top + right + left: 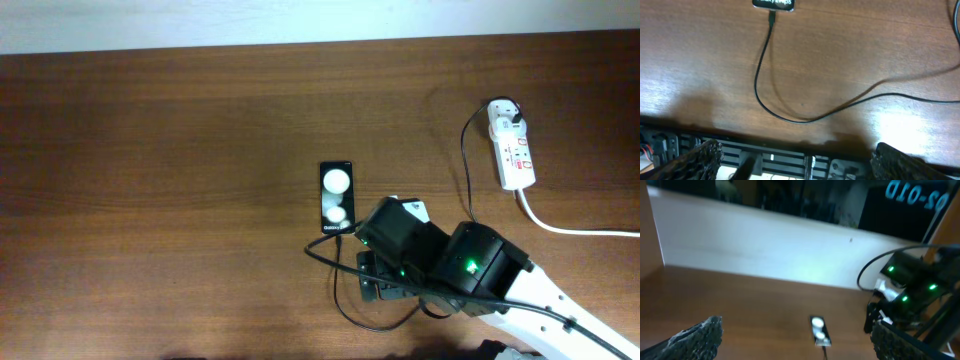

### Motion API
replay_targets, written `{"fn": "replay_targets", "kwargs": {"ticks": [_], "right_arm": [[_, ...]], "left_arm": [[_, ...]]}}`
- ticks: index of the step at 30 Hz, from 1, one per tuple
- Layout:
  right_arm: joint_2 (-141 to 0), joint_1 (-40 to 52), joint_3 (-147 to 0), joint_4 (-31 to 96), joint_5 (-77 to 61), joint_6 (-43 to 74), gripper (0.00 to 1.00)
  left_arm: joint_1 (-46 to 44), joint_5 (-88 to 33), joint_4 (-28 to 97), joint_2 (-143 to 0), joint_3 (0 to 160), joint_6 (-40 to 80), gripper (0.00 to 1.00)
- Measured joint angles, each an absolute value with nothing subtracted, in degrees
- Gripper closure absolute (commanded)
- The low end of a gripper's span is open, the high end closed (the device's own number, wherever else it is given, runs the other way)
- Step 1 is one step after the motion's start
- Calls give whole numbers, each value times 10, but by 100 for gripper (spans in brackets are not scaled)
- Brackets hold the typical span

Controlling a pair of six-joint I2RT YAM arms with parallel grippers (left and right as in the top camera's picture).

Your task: Plug charger to phone and switch on socket

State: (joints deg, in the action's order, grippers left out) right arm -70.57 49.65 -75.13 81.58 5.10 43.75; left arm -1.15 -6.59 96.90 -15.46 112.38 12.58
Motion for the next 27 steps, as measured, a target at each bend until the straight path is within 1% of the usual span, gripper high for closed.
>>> {"fn": "replay_targets", "kwargs": {"ticks": [4, 9, 19, 24, 25, 27], "right_arm": [[-705, 496, -751, 785, 51, 437, 1], [-706, 496, -751, 784, 51, 437, 1], [-706, 496, -751, 784, 51, 437, 1], [-706, 496, -751, 784, 51, 438, 1], [-706, 496, -751, 784, 51, 437, 1], [-706, 496, -751, 784, 51, 437, 1]], "left_arm": [[-11, -66, 967, -154, 1190, 126, 1], [-11, -66, 967, -153, 1193, 126, 1], [-11, -66, 969, -16, 1204, 126, 1], [-11, -66, 967, -6, 1227, 126, 1], [-11, -61, 966, -6, 1227, 126, 1], [-11, -6, 967, -6, 1226, 126, 1]]}}
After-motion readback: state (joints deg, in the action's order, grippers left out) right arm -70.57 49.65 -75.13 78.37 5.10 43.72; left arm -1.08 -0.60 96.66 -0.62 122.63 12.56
